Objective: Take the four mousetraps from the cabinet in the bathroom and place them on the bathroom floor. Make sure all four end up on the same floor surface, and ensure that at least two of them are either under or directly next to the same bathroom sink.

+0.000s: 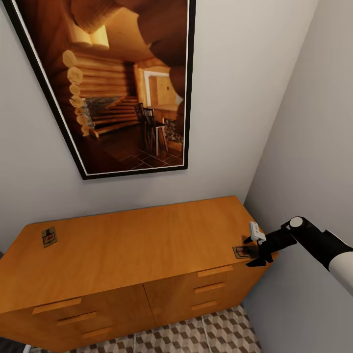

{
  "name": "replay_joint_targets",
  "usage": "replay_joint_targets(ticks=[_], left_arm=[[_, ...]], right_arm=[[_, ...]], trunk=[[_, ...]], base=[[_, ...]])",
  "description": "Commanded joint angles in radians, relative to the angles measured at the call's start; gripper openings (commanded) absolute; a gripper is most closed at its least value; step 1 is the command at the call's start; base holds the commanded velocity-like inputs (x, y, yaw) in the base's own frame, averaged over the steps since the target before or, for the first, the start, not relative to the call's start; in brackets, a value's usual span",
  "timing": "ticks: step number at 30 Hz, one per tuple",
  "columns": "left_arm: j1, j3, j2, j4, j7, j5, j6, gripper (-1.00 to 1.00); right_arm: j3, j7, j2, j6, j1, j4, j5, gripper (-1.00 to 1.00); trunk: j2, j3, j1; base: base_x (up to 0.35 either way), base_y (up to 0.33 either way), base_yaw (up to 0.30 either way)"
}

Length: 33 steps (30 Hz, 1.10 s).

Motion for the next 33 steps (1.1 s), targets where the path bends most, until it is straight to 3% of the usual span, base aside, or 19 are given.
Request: replay_joint_targets(ticks=[1,12,33], left_arm=[[-0.002,-0.009,-0.001,0.004,0.001,0.008,-0.007,1.00],[-0.002,-0.009,-0.001,0.004,0.000,0.008,-0.006,1.00],[-0.002,-0.009,-0.001,0.004,0.000,0.008,-0.006,1.00]], right_arm=[[0.003,0.000,-0.001,-0.003,-0.001,-0.001,0.001,1.00],[0.005,-0.028,-0.001,-0.044,-0.001,0.008,0.003,1.00],[0.007,-0.040,0.002,-0.049,-0.001,0.011,0.005,1.00]], trunk=[[-0.002,-0.002,0.001],[-0.002,-0.002,0.001],[-0.002,-0.002,0.001]], base=[[0.000,0.000,0.000],[0.000,0.000,0.000],[0.000,0.000,0.000]])
